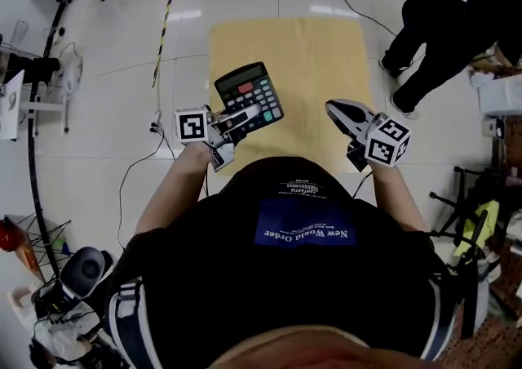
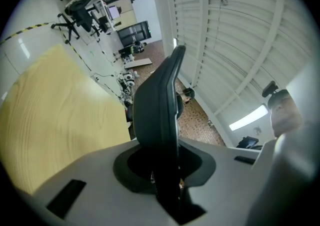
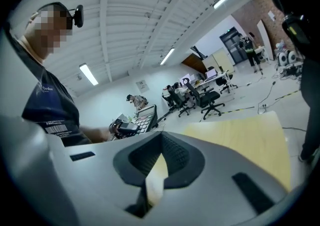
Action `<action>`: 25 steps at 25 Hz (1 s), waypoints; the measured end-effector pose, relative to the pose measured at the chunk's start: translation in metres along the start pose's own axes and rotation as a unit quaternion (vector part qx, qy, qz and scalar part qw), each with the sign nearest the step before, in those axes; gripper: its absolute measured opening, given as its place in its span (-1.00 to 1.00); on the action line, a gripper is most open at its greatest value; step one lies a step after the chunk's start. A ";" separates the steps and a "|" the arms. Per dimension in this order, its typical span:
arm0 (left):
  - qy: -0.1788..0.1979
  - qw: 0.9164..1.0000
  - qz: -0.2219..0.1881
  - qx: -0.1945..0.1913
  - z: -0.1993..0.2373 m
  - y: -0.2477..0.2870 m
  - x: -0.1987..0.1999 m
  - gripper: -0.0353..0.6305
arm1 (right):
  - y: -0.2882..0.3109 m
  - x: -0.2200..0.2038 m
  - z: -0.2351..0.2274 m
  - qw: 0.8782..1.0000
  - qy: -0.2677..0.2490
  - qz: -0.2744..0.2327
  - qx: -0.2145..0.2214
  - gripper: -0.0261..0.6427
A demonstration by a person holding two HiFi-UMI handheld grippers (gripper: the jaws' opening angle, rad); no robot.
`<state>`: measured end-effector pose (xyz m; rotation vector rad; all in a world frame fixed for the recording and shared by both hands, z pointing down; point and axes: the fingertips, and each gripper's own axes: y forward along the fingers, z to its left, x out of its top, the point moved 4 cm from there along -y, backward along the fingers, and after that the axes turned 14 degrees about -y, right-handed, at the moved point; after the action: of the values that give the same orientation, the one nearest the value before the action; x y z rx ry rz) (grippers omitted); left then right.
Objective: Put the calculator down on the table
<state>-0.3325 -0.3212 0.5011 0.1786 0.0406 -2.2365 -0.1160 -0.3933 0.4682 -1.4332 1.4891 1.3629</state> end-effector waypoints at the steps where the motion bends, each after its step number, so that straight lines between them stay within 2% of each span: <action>1: -0.006 1.000 0.006 -0.001 0.000 0.005 0.002 -0.64 | -0.004 -0.001 0.000 1.000 0.003 -0.001 -0.006 -0.96; 4: 0.009 1.000 0.026 -0.005 -0.002 0.022 0.012 -0.64 | -0.013 -0.003 0.002 1.000 0.011 -0.002 -0.021 -0.96; 9: 0.035 0.998 0.060 -0.009 0.008 0.079 0.046 -0.64 | -0.027 -0.008 -0.030 0.999 0.017 -0.014 -0.049 -0.96; 13: 0.022 0.996 0.085 -0.002 0.012 0.122 0.067 -0.64 | -0.046 -0.002 -0.052 0.996 0.011 -0.031 -0.078 -0.96; 17: 0.034 0.995 0.098 0.008 0.024 0.183 0.100 -0.64 | -0.078 -0.006 -0.079 0.993 0.016 -0.048 -0.110 -0.96; 25: 0.015 0.990 0.136 0.046 0.084 0.315 0.141 -0.64 | -0.161 -0.022 -0.144 0.977 0.040 -0.069 -0.199 -0.96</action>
<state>-0.1821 -0.6349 0.5742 0.2527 -0.0661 -1.9650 0.0717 -0.5014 0.4863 -1.8195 1.1793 1.5931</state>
